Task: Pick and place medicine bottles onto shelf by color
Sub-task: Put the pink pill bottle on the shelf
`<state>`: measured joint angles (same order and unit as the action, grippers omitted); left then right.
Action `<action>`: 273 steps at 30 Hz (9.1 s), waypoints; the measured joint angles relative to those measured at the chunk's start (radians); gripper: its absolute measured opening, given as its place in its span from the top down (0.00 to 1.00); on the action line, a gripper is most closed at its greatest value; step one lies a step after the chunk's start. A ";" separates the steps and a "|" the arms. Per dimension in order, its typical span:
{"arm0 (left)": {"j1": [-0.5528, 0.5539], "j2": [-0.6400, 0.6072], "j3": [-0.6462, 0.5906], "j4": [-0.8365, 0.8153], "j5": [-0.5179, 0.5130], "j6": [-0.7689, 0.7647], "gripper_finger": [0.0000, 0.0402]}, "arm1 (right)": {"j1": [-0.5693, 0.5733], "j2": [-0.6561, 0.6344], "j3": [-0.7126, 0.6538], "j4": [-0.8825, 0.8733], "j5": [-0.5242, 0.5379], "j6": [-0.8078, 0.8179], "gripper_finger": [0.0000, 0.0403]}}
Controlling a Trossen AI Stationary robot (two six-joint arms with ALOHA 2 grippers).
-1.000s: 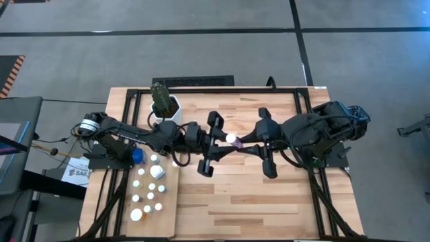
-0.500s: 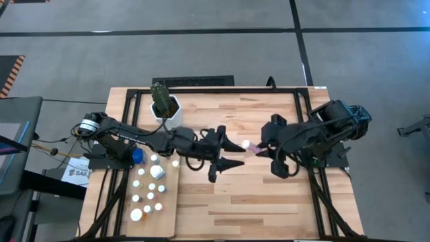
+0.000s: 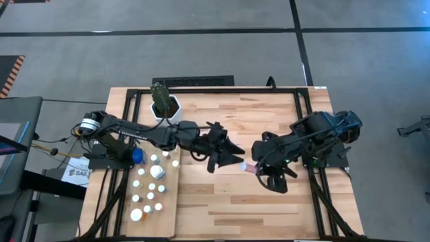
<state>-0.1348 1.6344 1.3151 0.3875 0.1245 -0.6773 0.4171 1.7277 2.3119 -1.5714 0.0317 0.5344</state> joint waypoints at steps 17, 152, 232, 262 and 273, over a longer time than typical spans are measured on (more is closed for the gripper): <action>-0.014 0.000 0.000 -0.082 -0.025 -0.096 0.48 | -0.010 0.013 0.001 0.000 -0.133 0.036 0.76; -0.620 -0.177 -0.011 -1.305 -0.268 -1.041 0.76 | 0.002 -1.141 -2.136 1.963 0.278 -0.099 0.38; -0.652 -0.029 -0.139 -1.135 -0.157 0.373 0.76 | 0.001 -1.139 -2.299 1.885 0.362 0.147 0.38; -0.651 -0.029 -0.193 -1.129 -0.159 0.401 0.73 | 0.001 -1.139 -2.299 1.867 0.362 0.147 0.38; -0.651 -0.029 -0.193 -1.127 -0.185 0.404 0.64 | 0.001 -1.139 -2.299 1.868 0.362 0.147 0.38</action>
<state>-0.7860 1.6054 1.1225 -0.7400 -0.0601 -0.2733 0.4182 0.5887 0.0128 0.2966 0.3935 0.6811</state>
